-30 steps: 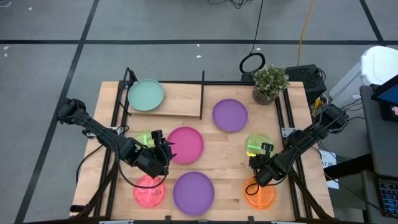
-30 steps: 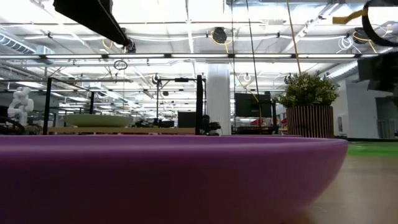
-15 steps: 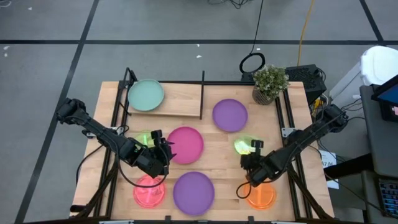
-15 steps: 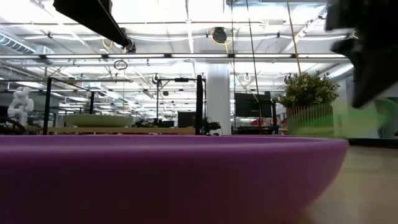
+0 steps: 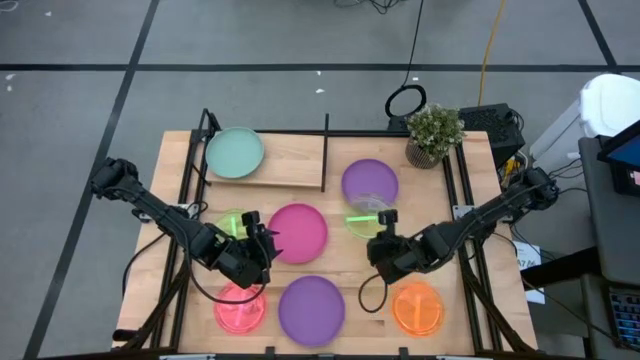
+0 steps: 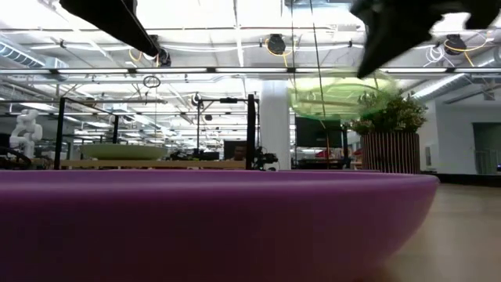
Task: Place and stack plates onto a shelf
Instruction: Put the right green transparent plate on the shelf
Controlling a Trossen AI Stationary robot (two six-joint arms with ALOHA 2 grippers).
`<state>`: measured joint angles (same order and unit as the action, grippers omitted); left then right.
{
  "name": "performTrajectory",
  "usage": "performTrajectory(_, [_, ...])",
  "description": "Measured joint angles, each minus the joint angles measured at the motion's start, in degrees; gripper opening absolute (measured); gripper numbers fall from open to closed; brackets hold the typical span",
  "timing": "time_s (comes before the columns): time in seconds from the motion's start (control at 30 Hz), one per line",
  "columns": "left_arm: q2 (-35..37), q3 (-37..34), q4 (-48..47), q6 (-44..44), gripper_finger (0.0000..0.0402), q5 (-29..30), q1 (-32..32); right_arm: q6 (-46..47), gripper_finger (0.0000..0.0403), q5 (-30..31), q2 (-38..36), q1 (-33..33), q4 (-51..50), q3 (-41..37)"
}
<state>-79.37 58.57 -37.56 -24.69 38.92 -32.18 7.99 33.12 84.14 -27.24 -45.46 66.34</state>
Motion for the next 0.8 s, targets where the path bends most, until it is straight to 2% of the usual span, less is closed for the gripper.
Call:
performTrajectory(0.2, [0.0,0.0,-0.4,-1.0,0.0223,0.0,0.0,-15.5,0.0000,-0.1,0.0,3.6,11.1,0.4])
performTrajectory(0.63, [0.0,0.0,-4.0,-10.4,0.0223,-0.1,-4.1,-37.6,0.0000,-3.5,0.0,10.9,30.9,0.4])
performTrajectory(0.8, [0.0,0.0,-4.0,-12.5,0.0223,0.1,-5.4,-44.1,0.0000,-10.1,0.1,14.6,38.8,0.4])
